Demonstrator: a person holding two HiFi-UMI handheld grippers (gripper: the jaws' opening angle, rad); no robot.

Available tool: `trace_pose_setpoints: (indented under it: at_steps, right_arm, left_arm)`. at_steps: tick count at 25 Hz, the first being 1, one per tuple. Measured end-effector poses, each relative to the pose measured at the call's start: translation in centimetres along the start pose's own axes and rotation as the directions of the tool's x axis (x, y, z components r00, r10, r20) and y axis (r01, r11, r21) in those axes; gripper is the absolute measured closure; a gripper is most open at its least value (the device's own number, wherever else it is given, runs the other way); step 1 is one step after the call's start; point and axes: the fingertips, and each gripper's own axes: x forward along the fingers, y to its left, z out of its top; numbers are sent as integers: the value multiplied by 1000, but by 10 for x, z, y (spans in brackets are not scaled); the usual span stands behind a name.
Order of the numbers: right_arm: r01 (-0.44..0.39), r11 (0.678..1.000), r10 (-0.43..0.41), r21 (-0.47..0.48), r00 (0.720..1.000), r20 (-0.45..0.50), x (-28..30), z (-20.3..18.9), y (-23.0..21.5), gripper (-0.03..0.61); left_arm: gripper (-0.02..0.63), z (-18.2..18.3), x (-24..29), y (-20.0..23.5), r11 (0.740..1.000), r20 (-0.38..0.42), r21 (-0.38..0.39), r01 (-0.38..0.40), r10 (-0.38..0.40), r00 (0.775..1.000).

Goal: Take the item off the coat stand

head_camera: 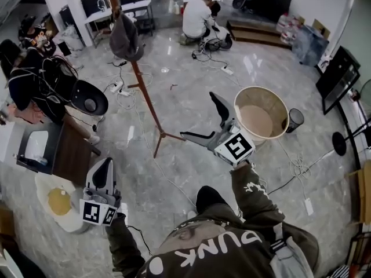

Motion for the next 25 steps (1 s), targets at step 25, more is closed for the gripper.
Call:
trace_pose_setpoints:
  at_steps: [25]
  right_arm:
    - [-168,985,161,41,977,139,271,-73,-225,-15]
  left_arm:
    - [609,-59,249,169,992,-62,52,-116,119,991]
